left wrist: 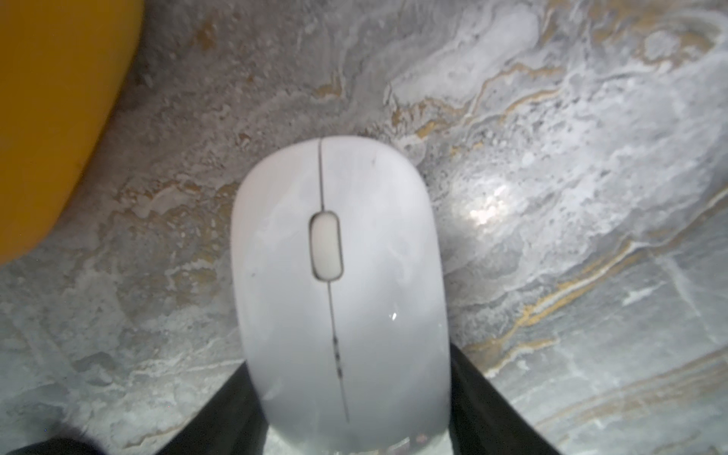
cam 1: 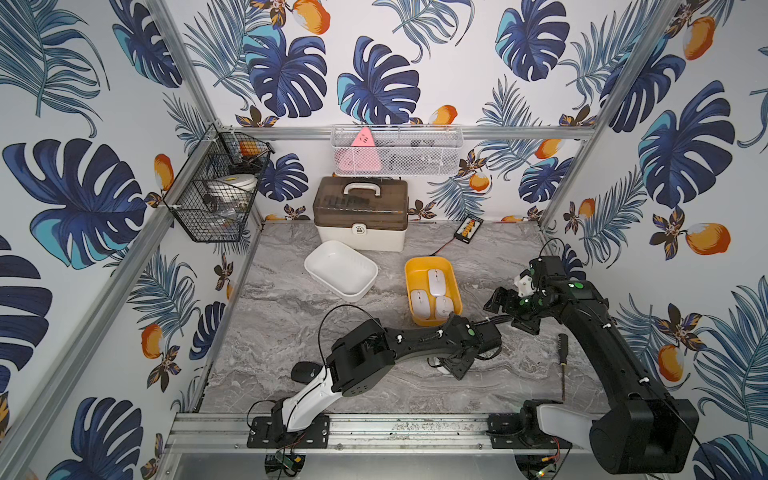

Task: Place the mice by color into the storage box
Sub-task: Pick up the mouse from the center of the board, then place the mouse in the storage box.

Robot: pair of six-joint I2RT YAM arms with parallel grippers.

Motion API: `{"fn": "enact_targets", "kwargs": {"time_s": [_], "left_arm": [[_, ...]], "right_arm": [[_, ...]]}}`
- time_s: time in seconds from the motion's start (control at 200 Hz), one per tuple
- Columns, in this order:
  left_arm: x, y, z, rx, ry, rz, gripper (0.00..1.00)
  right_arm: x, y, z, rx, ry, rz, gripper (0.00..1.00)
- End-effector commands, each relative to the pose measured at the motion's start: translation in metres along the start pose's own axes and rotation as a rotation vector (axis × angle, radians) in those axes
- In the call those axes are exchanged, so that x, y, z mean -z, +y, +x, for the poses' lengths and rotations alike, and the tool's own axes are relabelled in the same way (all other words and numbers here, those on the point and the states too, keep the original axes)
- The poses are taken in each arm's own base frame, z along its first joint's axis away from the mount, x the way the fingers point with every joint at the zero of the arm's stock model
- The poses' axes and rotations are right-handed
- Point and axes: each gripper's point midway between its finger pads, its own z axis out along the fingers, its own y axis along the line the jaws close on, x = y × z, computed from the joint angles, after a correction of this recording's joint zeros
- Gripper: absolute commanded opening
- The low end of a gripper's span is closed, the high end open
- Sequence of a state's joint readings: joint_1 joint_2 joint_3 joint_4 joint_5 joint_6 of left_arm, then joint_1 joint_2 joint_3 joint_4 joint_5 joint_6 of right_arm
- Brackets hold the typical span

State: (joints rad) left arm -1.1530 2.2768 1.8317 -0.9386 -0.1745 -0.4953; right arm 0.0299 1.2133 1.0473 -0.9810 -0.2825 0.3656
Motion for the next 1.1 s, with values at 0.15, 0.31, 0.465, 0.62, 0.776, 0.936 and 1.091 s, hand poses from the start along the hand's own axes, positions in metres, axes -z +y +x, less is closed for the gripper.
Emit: {"fn": "enact_targets", "kwargs": {"time_s": [0.15, 0.31, 0.465, 0.62, 0.776, 0.936, 1.091], "left_arm": [[0.013, 0.000, -0.001, 0.005, -0.011, 0.039, 0.62], [0.042, -0.001, -0.006, 0.048, -0.038, 0.107, 0.61], [0.076, 0.012, -0.020, 0.127, -0.080, 0.177, 0.60], [0.100, 0.056, -0.048, 0.271, -0.133, 0.224, 0.60], [0.099, 0.115, -0.076, 0.386, -0.160, 0.175, 0.60], [0.088, 0.161, -0.102, 0.457, -0.188, 0.108, 0.60], [0.069, 0.194, -0.124, 0.530, -0.206, 0.080, 0.58]], "right_arm": [[-0.001, 0.002, 0.002, 0.016, 0.013, -0.013, 0.94], [0.004, 0.000, -0.003, 0.025, -0.015, 0.009, 0.95], [0.021, 0.008, -0.018, 0.035, -0.094, 0.002, 0.99], [0.038, 0.027, -0.033, 0.049, -0.154, -0.067, 1.00], [0.037, 0.032, -0.033, 0.055, -0.143, -0.094, 1.00], [0.031, 0.033, -0.030, 0.054, -0.121, -0.109, 1.00], [0.028, 0.039, -0.030, 0.054, -0.106, -0.141, 1.00]]}}
